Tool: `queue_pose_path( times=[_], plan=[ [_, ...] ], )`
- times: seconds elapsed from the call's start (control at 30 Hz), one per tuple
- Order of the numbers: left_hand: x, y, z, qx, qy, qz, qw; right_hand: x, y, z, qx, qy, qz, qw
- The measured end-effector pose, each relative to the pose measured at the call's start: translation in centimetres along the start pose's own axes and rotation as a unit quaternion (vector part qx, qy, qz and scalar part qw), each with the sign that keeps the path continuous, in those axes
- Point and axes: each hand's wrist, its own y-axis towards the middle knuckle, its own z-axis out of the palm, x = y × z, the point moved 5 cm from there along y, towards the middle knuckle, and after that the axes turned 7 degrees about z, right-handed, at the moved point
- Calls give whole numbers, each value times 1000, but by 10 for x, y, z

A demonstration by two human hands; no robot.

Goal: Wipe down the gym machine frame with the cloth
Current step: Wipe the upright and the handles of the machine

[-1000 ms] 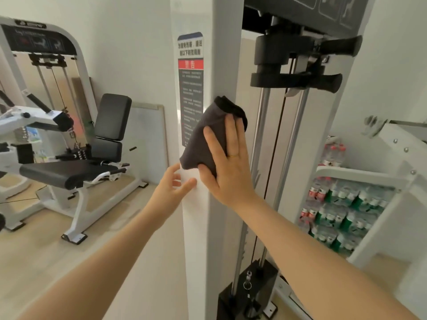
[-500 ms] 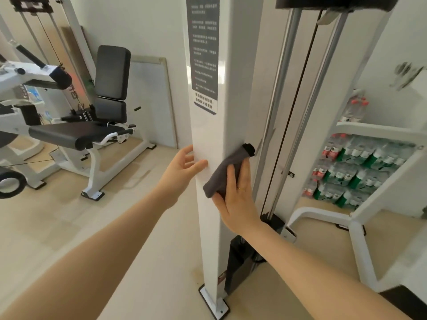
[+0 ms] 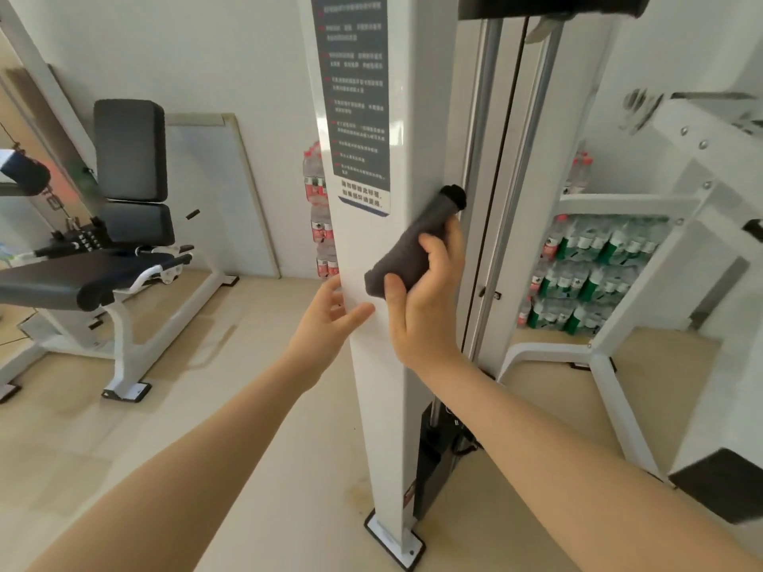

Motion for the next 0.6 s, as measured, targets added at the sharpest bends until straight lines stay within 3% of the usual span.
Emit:
queue_pose_path(
  times=[0.2,0.37,0.6],
  plan=[
    [32,-4,0,10,-3,-23,1000,-62,-82,7,73,-8,128,989],
    [54,-12,1,2,-26,-41,999,-85,-131,10,91,-6,269,959],
    [74,-14,8,32,-37,-74,996,-57,-87,14,0,-35,232,972]
  ],
)
